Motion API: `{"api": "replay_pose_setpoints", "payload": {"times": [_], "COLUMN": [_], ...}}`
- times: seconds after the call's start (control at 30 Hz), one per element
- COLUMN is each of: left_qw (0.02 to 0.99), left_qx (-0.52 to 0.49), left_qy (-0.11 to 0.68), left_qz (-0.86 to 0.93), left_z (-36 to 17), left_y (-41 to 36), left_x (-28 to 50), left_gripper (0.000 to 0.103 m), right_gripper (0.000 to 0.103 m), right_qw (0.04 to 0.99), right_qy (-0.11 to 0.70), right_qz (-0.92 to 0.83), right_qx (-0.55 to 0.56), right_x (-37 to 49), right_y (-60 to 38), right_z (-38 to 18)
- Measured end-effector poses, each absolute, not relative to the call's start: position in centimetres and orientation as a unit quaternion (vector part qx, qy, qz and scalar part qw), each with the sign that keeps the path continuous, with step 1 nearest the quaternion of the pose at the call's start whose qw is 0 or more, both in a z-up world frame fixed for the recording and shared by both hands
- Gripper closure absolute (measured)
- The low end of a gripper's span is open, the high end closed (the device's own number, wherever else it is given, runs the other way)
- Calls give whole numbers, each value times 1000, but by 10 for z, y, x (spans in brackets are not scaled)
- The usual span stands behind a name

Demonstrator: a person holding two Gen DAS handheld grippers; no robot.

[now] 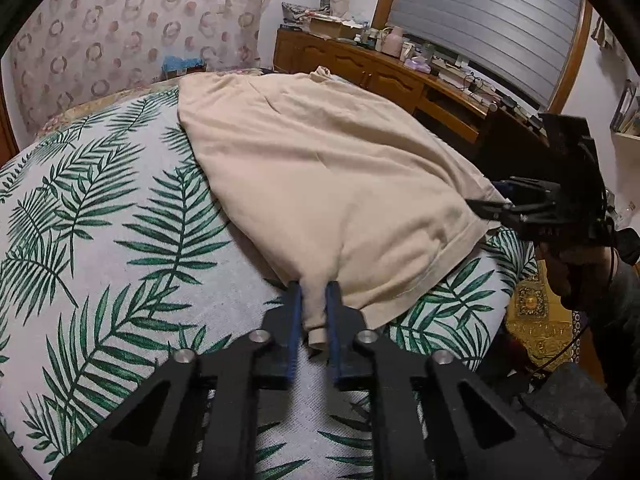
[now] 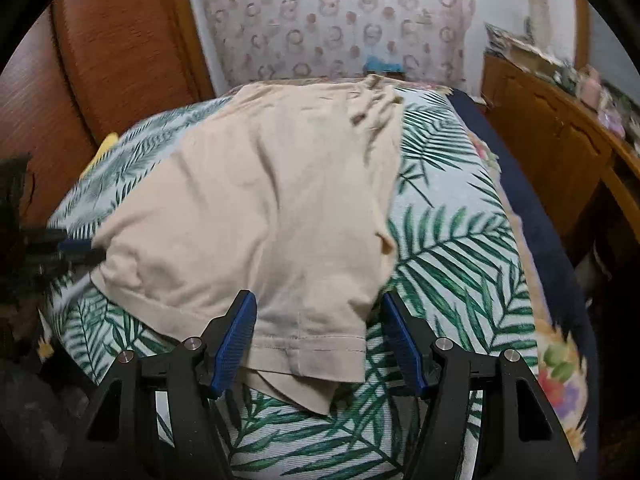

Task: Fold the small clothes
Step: 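Grasp the shirt hem with both grippers and fold it toward the collar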

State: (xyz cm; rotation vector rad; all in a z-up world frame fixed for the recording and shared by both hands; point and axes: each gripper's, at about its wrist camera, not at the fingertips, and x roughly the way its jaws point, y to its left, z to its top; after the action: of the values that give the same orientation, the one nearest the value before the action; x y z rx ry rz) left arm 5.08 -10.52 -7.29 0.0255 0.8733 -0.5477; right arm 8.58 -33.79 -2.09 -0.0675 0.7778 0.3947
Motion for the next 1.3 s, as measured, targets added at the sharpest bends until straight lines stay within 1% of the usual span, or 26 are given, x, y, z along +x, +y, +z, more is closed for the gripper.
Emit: {"api": "replay_pose_setpoints", "payload": {"times": [0.03,0.07,0.1,0.13,0.2,0.27,0.47,0.63,0.87,1.1,1.3], "left_qw": [871,872,874,877,884,889,900,912,923,930,925], "left_qx": [12,12,12,10,5,-4,-13,-19,-30,-21,-20], "left_qy": [415,411,407,401,388,375,352,321,306,302,328], "left_qz": [-264,-265,-265,-265,-262,-261,-257,-255,-231,-210,-192], "left_z": [-72,-70,-68,-65,-60,-53,-36,-13,7,21,6], "left_y": [-105,-106,-106,-105,-102,-99,-91,-88,-76,-75,-76], "left_x": [50,49,49,48,47,48,59,74,136,197,259], "left_gripper": [96,96,96,97,97,97,97,97,97,97,97], "right_gripper": [44,55,60,62,79,86,89,89,89,89,89], "right_qw": [905,903,902,902,899,895,901,914,930,933,931], "right_qy": [375,373,373,372,370,371,350,310,255,254,274], "right_qz": [196,208,214,215,231,244,256,261,262,253,243], "right_qx": [-39,-40,-42,-49,-49,-44,-11,19,26,23,7], "right_x": [84,83,83,83,79,79,77,82,120,183,240], "right_y": [-336,-334,-332,-330,-330,-330,-343,-357,-354,-343,-321], "right_z": [-21,-20,-19,-21,-22,-23,-18,12,54,65,64]}}
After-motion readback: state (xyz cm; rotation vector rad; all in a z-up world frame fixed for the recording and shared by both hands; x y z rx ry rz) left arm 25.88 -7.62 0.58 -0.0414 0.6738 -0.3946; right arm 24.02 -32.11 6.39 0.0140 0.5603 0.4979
